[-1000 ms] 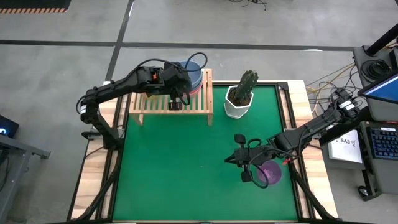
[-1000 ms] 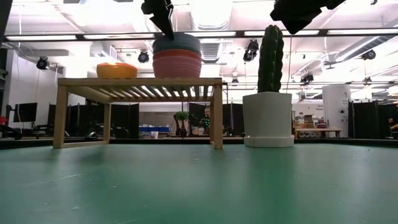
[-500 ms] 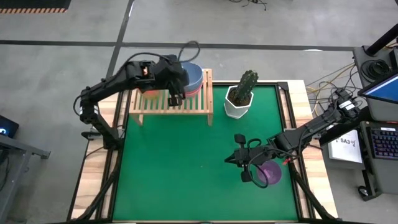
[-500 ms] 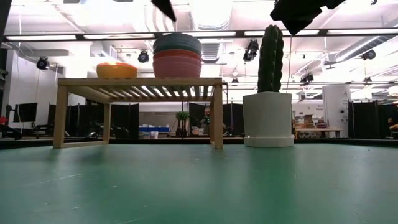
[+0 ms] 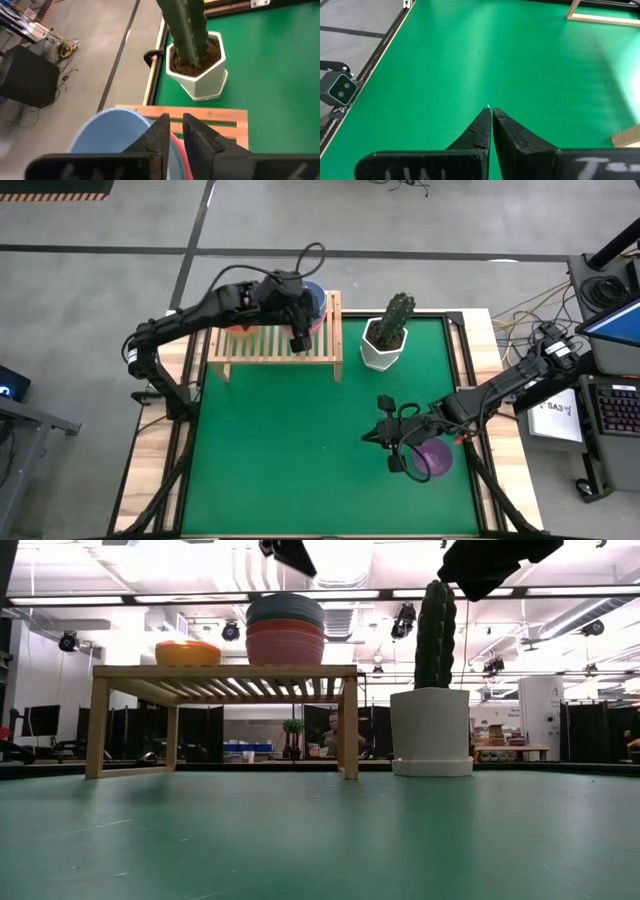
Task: Place and stack bowls onto a shelf
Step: Stack the blue bowl on the top of the teal bowl on the shelf, then stack the purple bowl on top of the light orange bowl on the shelf
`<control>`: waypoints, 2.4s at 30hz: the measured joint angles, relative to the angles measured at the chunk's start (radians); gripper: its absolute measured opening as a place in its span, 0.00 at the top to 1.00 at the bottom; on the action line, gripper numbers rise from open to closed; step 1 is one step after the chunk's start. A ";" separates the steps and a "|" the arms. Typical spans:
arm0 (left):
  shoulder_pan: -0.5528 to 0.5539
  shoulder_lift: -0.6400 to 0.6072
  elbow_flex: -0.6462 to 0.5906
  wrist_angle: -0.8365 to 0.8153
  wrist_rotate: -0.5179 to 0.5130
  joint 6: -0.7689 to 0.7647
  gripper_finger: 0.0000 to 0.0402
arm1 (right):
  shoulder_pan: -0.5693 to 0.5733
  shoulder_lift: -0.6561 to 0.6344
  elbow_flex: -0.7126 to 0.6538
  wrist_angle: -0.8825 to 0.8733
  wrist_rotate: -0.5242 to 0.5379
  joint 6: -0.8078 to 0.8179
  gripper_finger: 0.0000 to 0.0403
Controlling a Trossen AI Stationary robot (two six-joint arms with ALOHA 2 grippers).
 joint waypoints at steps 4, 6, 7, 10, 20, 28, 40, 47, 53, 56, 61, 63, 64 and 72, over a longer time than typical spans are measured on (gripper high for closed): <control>0.028 -0.018 -0.098 0.071 0.000 0.000 0.95 | 0.000 0.000 -0.002 0.000 0.000 -0.004 0.98; 0.039 -0.034 -0.137 0.111 -0.001 -0.002 0.97 | 0.000 0.000 -0.002 0.000 0.000 -0.004 0.98; 0.043 -0.045 -0.156 0.136 0.000 -0.003 0.98 | 0.000 0.000 -0.002 0.000 0.000 -0.004 0.98; 0.050 -0.067 -0.189 0.188 0.001 -0.018 0.99 | 0.000 0.000 -0.002 0.000 0.000 -0.006 0.98; 0.065 -0.080 -0.280 0.222 0.021 -0.073 1.00 | 0.000 0.000 -0.002 0.001 0.000 -0.006 0.98; 0.054 -0.099 -0.284 0.223 0.021 -0.109 1.00 | 0.000 0.000 -0.002 0.000 0.000 0.003 0.98; -0.146 -0.323 -0.425 0.264 0.026 -0.255 1.00 | 0.000 0.000 -0.002 -0.007 -0.003 0.184 0.98; -0.358 -0.476 -0.696 0.473 0.020 -0.401 1.00 | -0.003 -0.001 0.065 -0.309 -0.020 0.407 0.98; -0.480 -0.537 -0.845 0.660 -0.009 -0.451 1.00 | -0.003 -0.001 0.111 -0.618 -0.168 0.523 0.98; -0.516 -0.539 -0.862 0.672 -0.063 -0.470 1.00 | 0.000 -0.001 0.111 -0.737 -0.251 0.529 0.98; -0.539 -0.536 -0.867 0.672 -0.114 -0.472 1.00 | 0.026 -0.001 0.109 -0.855 -0.317 0.536 0.96; -0.539 -0.536 -0.867 0.673 -0.115 -0.472 1.00 | 0.027 -0.001 0.109 -0.868 -0.328 0.536 0.93; -0.539 -0.536 -0.867 0.673 -0.116 -0.471 1.00 | 0.026 -0.001 0.107 -0.873 -0.327 0.536 0.91; -0.539 -0.536 -0.867 0.670 -0.116 -0.466 1.00 | 0.031 0.042 0.058 -0.914 -0.324 0.496 0.67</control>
